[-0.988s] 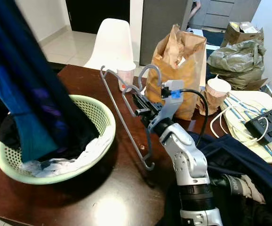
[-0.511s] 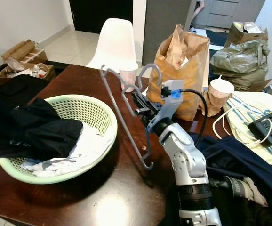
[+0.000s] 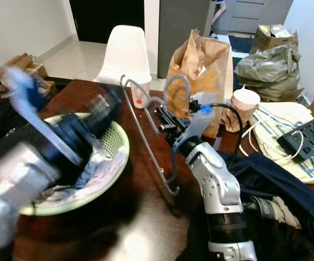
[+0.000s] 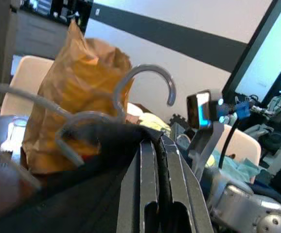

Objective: Hang hanger

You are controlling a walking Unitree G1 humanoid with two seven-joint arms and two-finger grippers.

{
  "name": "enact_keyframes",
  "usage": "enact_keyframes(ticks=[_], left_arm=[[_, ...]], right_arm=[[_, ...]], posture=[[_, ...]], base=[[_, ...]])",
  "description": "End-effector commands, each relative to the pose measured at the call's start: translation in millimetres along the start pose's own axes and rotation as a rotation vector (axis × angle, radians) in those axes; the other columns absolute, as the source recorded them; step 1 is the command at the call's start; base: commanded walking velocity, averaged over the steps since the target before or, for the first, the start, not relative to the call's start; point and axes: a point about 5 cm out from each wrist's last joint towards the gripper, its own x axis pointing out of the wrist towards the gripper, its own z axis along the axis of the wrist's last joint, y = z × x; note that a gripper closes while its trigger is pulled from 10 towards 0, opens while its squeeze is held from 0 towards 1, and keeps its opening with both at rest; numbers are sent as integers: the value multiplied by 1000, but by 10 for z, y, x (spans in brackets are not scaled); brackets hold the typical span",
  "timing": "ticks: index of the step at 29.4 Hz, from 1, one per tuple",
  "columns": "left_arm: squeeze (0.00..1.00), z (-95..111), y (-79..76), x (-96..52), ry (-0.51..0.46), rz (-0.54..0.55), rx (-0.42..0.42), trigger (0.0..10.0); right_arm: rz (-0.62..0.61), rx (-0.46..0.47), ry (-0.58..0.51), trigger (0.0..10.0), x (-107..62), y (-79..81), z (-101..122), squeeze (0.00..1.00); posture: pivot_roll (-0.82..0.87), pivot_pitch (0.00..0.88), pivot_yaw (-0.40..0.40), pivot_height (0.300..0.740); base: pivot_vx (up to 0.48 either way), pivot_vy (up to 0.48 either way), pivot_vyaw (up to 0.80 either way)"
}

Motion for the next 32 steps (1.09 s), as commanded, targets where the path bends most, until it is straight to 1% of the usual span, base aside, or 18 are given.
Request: enact_keyframes(ticks=[1,3,4,5,6,9,11,13,15,16,19,20,24,25,27,28,29,32], left_arm=[[0,-114,-70,-7,31,-35,-36,0],[0,-114,-70,-7,31,-35,-36,0],[0,-275,-55,13,66,-7,-83,0],[0,-275,-55,13,66,-7,-83,0],[0,-424,-36,59,90,25,-117,0],[0,-424,-36,59,90,25,-117,0],[0,-686,-111,199,111,62,-214,0],[0,-748,-163,252,106,69,-257,0],[0,-748,-163,252,106,69,-257,0],[0,-835,-283,282,127,32,-347,0],[0,-835,-283,282,127,32,-347,0],[0,-974,-414,273,225,-26,-362,0],[0,-974,-414,273,225,-26,-362,0],[882,-1116,-561,206,348,-104,-355,10000],[882,-1116,-561,206,348,-104,-355,10000],[1000,-1178,-617,110,437,-146,-325,10000],[1000,-1134,-579,3,466,-162,-282,10000],[1000,-1134,-579,3,466,-162,-282,10000]], right_arm=[[-10,-3,-8,10000,-10,-23,12,0],[-10,-3,-8,10000,-10,-23,12,0],[-11,-1,-9,10000,-3,-27,12,0],[-11,-1,-9,10000,-3,-27,12,0],[-11,0,-10,10000,4,-27,11,0],[-11,0,-10,10000,4,-27,11,0],[-15,-5,-11,10000,1,-35,15,0],[-18,-8,-11,10000,-4,-41,18,0],[-18,-8,-11,10000,-4,-41,18,0],[-21,-11,-10,10000,-5,-50,22,0],[-21,-11,-10,10000,-5,-50,22,0],[-23,-13,-9,10000,-2,-57,24,0],[-23,-13,-9,10000,-2,-57,24,0],[-23,-13,-7,10000,5,-58,19,0],[-23,-13,-7,10000,5,-58,19,0],[-23,-14,-4,10000,9,-59,14,0],[-23,-16,-1,10000,12,-60,10,0],[-23,-16,-1,10000,12,-60,10,0]], posture=[[-11,79,-38,740],[-11,79,-38,740],[-7,77,-41,740],[-7,77,-41,740],[-9,77,-38,740],[-9,77,-38,740],[-19,79,-36,740],[-19,79,-36,740],[-19,79,-36,740],[-15,79,-39,740],[-15,79,-39,740],[-13,79,-40,740],[-13,79,-40,740],[-11,80,-39,740],[-11,80,-39,740],[-11,81,-40,740],[-12,81,-41,740],[-12,81,-41,740]], base=[[0,0,0],[0,0,0],[0,0,0],[0,0,0],[0,0,0],[0,0,0],[0,0,0],[0,0,0],[0,0,0],[0,0,0],[0,0,0],[0,0,0],[0,0,0],[0,0,0],[0,0,0],[0,0,0],[0,0,0],[0,0,0]])
